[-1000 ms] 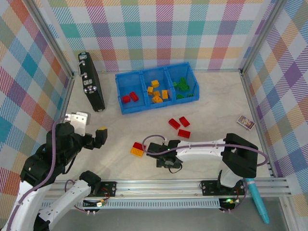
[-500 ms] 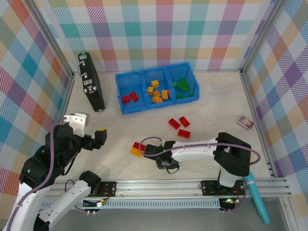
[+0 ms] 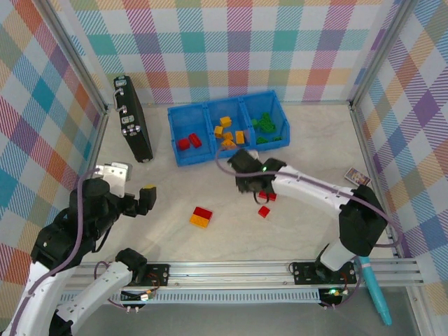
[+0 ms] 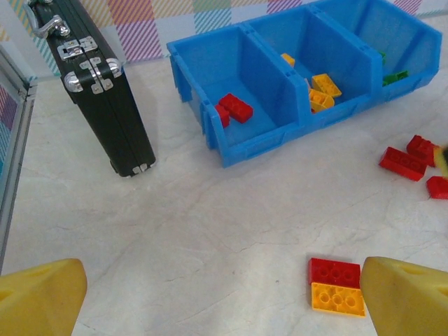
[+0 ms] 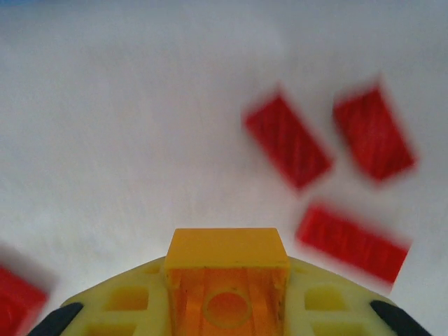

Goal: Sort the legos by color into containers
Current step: Pick up the lego from the bottom-center of the table, then place the lego in the container.

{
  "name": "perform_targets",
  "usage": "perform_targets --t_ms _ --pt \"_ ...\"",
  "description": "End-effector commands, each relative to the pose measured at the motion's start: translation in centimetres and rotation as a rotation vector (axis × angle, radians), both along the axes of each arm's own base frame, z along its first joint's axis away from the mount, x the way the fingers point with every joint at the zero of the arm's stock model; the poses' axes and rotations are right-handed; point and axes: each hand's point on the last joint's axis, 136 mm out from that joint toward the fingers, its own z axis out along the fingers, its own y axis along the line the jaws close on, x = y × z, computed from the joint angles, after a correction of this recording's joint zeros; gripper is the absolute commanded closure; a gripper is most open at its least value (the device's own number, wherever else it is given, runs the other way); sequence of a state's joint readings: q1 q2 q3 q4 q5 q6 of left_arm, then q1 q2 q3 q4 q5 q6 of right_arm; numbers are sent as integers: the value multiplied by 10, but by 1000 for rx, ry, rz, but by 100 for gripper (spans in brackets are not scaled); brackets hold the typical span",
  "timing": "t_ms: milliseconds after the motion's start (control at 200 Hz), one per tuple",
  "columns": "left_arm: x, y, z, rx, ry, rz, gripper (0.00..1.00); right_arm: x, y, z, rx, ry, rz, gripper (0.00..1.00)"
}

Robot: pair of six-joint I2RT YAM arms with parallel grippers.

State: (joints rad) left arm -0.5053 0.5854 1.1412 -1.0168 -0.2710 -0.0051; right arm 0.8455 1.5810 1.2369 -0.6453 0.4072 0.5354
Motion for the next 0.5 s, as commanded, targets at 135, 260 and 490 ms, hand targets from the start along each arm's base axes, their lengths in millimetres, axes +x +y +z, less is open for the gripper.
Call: perform_targets --t_ms 135,260,490 --pt "21 -7 4 21 -6 9 0 100 52 49 -134 -301 290 72" --pt "27 -8 10 8 -41 25 0 139 64 48 -152 -317 276 72" --pt "35 -4 13 45 -66 49 0 193 68 31 -47 -288 230 70"
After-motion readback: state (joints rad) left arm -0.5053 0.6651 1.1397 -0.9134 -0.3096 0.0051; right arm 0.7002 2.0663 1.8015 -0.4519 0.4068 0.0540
